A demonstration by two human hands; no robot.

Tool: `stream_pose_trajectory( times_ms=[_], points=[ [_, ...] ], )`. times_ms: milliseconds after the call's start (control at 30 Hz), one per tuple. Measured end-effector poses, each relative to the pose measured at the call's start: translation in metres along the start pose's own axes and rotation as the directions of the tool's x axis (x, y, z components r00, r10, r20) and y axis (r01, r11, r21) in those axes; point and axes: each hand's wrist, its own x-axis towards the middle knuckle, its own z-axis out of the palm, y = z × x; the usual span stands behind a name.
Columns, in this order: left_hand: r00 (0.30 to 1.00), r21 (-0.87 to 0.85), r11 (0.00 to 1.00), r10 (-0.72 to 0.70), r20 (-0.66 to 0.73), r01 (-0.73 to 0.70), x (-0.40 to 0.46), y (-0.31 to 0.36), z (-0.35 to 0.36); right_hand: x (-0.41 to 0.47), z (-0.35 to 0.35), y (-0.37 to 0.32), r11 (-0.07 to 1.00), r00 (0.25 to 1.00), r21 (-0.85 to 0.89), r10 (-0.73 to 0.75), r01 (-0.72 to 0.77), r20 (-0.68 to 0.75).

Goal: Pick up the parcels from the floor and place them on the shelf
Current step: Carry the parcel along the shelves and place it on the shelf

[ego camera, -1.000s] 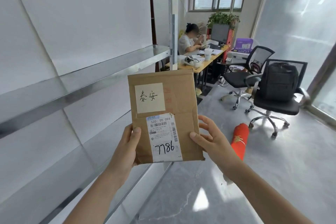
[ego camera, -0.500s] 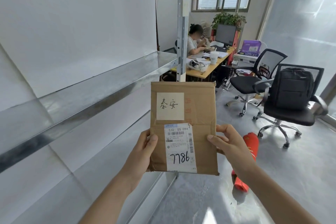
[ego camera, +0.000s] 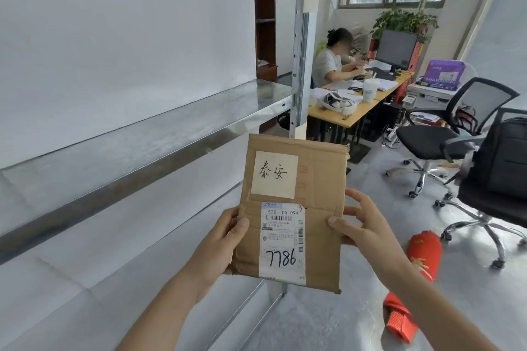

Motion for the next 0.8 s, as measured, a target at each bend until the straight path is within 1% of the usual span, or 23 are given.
stream_pose_trajectory(
  times_ms=[133,300,400,500,600,667,800],
  points=[
    [0.997,-0.049,0.997,-0.057,-0.053,0.055,0.038,0.007,0.026,0.055,-0.026,0.003,0.999,0.998,-0.046,-0.01,0.013,0.065],
    [0.991,-0.078,0.992,-0.103,-0.086,0.096,0.076,0.012,0.052,0.113,-0.055,0.008,0.998,0.981,-0.042,0.058,-0.051,0.185],
    [0.985,-0.094,0.987,-0.14,-0.103,0.13,0.089,0.012,0.061,0.138,-0.065,0.008,0.993,0.956,-0.002,0.117,-0.121,0.267],
    [0.975,-0.104,0.98,-0.184,-0.128,0.172,0.098,0.011,0.065,0.158,-0.067,0.008,0.983,0.926,-0.024,0.178,-0.181,0.332],
    [0.962,-0.091,0.969,-0.239,-0.131,0.228,0.103,0.009,0.062,0.171,-0.065,0.009,0.971,0.881,-0.071,0.236,-0.227,0.409],
    [0.957,-0.067,0.964,-0.263,-0.125,0.257,0.107,0.008,0.057,0.178,-0.062,0.013,0.967,0.867,-0.089,0.254,-0.24,0.428],
    [0.956,-0.016,0.962,-0.274,-0.108,0.274,0.115,-0.001,0.042,0.188,-0.05,0.025,0.962,0.873,-0.106,0.272,-0.251,0.405]
  ],
)
